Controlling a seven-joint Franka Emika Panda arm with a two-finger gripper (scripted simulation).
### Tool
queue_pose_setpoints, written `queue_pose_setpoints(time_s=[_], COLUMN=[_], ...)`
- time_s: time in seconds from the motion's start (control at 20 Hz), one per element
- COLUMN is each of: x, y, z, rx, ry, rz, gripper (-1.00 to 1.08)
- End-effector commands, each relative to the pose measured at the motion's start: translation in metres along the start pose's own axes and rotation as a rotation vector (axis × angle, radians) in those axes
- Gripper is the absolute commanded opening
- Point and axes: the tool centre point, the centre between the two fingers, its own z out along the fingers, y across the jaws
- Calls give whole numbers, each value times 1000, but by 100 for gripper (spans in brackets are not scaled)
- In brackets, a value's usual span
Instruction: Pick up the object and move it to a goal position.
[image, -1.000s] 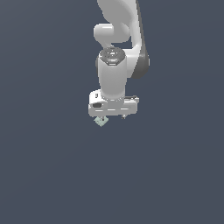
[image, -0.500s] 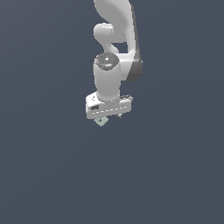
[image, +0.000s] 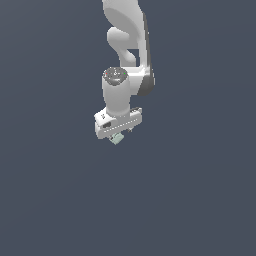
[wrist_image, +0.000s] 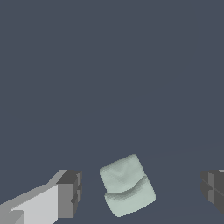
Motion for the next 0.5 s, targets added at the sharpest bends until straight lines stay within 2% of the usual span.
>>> queue_pose_setpoints(time_s=[0.0,0.45], x=[-9,-39], y=[1,4], z=[7,31], rx=[-1,-2], ry=[0,0], rz=[-60,-265], gripper=[100,100])
